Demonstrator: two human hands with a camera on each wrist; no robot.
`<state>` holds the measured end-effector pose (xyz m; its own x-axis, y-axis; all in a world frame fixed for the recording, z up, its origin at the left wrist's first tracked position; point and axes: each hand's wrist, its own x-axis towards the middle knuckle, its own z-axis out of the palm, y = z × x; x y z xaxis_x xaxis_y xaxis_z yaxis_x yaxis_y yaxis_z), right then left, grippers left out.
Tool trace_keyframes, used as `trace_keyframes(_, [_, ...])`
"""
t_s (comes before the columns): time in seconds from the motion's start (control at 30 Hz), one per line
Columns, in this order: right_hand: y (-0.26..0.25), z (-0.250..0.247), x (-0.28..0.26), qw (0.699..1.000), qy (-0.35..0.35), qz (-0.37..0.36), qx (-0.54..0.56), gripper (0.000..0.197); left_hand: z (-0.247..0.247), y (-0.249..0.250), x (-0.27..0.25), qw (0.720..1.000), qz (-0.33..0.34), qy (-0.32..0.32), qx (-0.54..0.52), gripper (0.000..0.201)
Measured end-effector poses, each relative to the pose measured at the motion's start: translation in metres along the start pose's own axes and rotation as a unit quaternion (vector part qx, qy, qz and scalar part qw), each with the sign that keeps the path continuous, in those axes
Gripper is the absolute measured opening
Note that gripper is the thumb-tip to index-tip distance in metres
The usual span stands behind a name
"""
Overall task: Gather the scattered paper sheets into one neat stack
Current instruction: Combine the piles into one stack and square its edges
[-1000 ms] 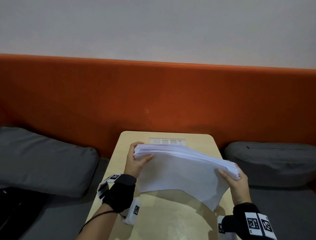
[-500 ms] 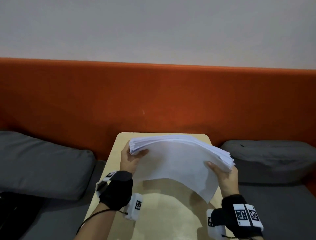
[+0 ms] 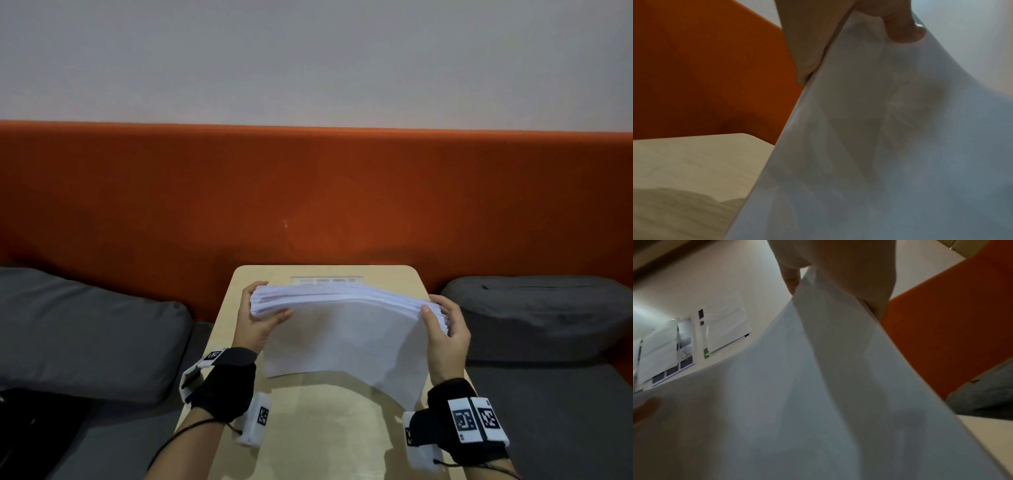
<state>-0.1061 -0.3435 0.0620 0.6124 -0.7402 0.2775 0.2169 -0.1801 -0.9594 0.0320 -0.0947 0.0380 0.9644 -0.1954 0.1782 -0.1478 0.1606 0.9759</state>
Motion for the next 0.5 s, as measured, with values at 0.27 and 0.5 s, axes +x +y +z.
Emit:
trace_keyframes(0.27, [-0.005, -0.022, 0.007, 0.97, -0.098, -0.163, -0.155, 0.03, -0.002, 0.002, 0.001, 1.0, 0.001, -0.006, -0.007, 0.111])
trace_keyframes(0.5, [-0.01, -0.033, 0.014, 0.961, -0.109, -0.166, -0.191, 0.019, 0.0, 0.006, 0.002, 1.0, 0.01, -0.018, -0.013, 0.116])
